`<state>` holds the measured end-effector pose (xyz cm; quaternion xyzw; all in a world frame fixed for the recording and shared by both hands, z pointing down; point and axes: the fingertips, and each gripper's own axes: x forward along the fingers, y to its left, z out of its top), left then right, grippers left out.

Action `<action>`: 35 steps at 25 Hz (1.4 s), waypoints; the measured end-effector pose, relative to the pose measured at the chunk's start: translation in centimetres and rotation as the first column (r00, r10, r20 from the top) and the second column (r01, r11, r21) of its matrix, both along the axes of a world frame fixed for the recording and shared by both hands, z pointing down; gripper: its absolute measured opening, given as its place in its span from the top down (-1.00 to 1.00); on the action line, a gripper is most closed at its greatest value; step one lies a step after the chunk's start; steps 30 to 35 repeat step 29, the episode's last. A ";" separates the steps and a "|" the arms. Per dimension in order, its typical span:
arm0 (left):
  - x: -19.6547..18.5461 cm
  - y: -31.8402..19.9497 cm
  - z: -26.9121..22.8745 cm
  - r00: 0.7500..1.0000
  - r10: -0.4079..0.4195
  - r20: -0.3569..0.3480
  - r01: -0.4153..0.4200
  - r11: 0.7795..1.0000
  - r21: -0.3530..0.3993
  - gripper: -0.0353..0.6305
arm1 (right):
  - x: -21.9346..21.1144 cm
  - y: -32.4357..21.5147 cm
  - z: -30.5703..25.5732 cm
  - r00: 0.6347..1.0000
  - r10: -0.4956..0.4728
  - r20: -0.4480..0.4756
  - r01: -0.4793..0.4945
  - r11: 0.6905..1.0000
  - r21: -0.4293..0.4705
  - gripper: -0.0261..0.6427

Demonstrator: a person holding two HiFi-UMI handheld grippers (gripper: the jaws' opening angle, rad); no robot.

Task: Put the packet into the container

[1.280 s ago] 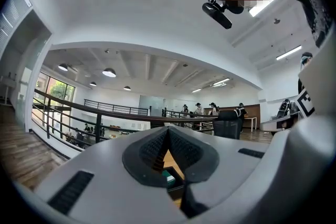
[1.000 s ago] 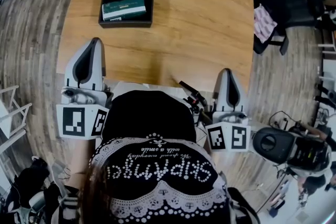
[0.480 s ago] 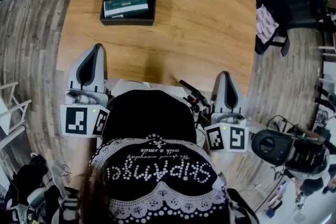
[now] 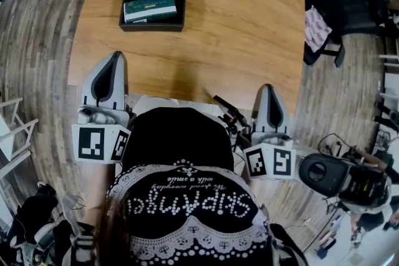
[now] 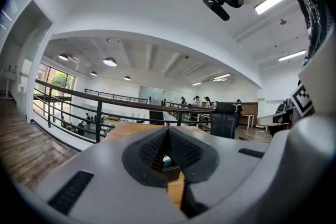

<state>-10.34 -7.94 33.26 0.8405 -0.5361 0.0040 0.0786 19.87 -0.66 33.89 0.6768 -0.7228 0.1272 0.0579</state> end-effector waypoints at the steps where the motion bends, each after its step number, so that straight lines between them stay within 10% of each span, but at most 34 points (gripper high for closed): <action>1: 0.0 -0.1 -0.1 1.000 -0.001 0.001 0.001 1.000 0.003 0.80 | 0.1 0.0 0.0 1.000 0.003 -0.002 -0.003 1.000 0.000 0.81; 35: 0.4 -0.9 -0.8 0.997 0.043 0.059 -0.045 0.999 0.028 0.80 | 1.6 -0.4 -0.3 0.999 0.036 -0.023 -0.036 0.999 0.001 0.81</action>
